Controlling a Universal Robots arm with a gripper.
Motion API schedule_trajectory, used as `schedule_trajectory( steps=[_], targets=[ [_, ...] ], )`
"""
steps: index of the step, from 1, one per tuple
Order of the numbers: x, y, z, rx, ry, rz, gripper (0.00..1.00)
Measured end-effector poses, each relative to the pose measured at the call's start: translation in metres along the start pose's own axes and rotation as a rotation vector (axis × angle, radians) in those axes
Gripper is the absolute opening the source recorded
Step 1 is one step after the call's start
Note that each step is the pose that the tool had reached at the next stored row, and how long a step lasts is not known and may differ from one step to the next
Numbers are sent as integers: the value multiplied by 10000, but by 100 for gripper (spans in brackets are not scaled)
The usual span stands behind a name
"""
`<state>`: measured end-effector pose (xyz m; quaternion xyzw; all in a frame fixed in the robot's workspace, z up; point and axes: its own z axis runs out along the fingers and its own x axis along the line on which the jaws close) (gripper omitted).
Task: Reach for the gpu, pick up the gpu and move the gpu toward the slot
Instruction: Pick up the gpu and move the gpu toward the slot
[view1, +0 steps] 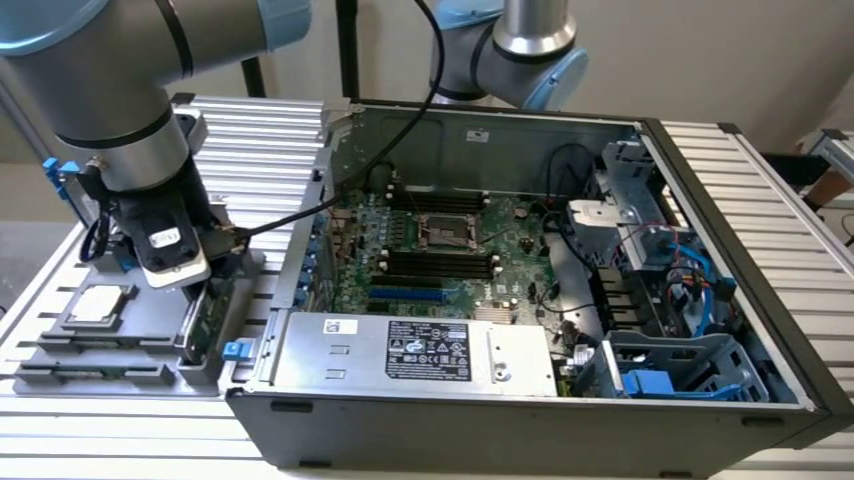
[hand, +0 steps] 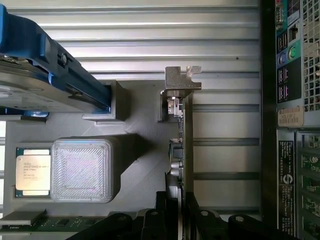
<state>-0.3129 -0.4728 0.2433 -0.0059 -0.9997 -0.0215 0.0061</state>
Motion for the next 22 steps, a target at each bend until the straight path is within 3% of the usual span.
schedule_trajectory(
  steps=[12,22],
  targets=[
    [2,5,-167,-7,-2,-1,26],
    [-3,15,-584,-47,4,-3,26]
  ],
)
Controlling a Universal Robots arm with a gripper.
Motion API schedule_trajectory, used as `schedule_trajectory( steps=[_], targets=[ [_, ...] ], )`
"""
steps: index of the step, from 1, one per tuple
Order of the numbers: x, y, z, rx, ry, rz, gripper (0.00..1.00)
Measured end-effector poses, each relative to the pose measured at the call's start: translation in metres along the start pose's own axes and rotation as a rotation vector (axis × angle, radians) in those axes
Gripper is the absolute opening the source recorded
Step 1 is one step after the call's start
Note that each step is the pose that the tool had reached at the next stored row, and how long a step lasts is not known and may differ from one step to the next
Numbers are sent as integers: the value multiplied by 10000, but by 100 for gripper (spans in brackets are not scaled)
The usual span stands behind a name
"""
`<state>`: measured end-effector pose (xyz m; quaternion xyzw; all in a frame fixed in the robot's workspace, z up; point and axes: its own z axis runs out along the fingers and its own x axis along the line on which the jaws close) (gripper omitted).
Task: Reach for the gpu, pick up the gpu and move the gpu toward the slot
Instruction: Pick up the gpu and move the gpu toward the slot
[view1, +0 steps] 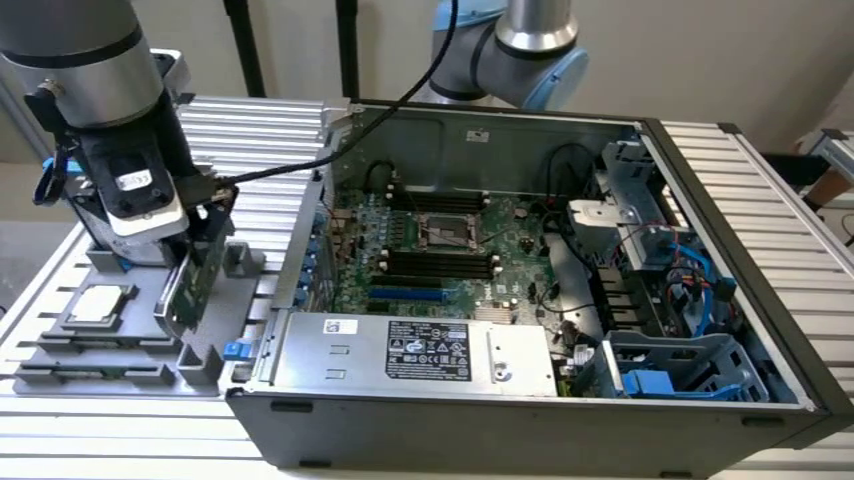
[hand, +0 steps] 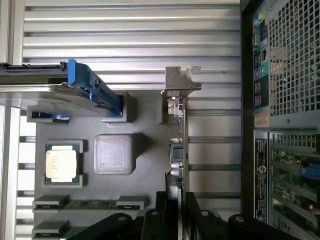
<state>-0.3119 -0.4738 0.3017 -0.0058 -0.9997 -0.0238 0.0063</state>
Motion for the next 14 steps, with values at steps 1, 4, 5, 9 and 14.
schedule_trajectory(
  steps=[1,4,5,9,14],
  targets=[
    [-6,2,-44,-3,0,1,26],
    [-34,7,-184,-9,6,2,26],
    [-48,8,-229,-12,10,1,26],
    [-128,12,-410,-29,24,2,26],
    [-270,17,-641,-80,37,-3,26]
  ],
)
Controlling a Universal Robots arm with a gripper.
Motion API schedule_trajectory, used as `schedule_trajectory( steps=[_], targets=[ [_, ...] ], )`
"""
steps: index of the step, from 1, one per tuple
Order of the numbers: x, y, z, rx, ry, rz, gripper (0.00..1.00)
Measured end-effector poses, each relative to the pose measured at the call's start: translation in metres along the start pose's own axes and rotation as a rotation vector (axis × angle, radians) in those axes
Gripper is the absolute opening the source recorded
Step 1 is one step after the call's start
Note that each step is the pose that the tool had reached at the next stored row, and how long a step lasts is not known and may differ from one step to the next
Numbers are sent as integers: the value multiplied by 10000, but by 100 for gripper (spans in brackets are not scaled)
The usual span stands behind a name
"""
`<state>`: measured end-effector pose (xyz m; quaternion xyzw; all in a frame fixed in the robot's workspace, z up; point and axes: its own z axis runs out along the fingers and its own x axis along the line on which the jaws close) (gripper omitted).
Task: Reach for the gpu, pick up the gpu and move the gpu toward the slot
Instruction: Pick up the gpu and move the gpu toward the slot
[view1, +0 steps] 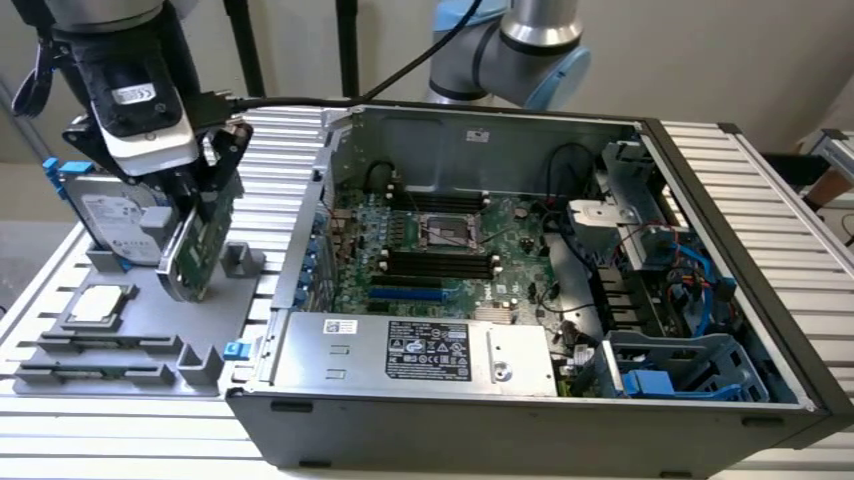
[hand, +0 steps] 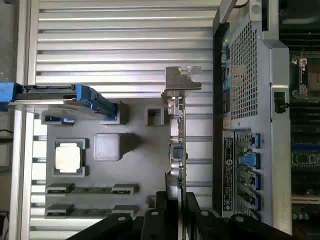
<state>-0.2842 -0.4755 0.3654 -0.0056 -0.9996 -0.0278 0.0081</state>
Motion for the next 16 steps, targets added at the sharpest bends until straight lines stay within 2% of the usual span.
schedule_trajectory(
  steps=[10,13,16],
  targets=[
    [-342,12,-444,-130,23,-10,26],
    [-475,13,-541,-204,24,-13,26],
    [-613,13,-618,-308,25,-16,26]
  ],
)
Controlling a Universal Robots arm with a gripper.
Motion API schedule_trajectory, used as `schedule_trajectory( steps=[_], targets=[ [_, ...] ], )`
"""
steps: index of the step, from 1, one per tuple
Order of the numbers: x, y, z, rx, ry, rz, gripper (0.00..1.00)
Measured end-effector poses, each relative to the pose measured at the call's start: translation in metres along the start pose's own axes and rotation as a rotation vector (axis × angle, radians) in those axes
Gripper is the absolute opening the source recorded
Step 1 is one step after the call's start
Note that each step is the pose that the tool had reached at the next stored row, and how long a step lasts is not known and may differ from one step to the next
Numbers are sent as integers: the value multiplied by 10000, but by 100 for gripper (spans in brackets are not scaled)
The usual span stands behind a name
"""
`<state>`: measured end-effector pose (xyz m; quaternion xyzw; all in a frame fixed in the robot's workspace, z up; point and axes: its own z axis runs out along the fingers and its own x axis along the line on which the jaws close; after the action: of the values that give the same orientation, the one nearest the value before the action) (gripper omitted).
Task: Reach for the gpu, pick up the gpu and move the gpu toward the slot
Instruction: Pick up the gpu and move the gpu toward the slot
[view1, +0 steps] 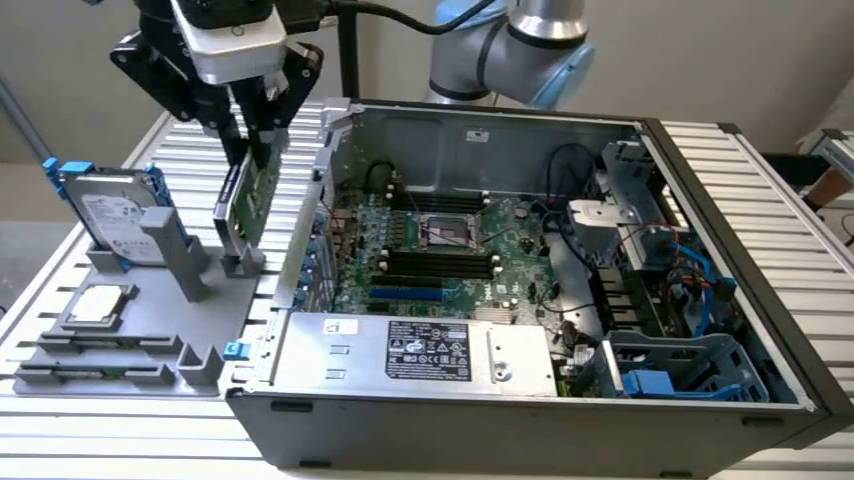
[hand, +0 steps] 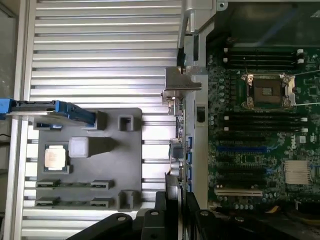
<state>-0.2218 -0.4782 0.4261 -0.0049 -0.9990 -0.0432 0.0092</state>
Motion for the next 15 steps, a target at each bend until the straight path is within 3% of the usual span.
schedule_trajectory(
  steps=[4,6,15],
  targets=[
    [-179,1,-59,-141,0,-2,26],
    [-271,1,-68,-176,1,-2,26],
    [-679,6,-76,-200,6,-2,26]
  ],
)
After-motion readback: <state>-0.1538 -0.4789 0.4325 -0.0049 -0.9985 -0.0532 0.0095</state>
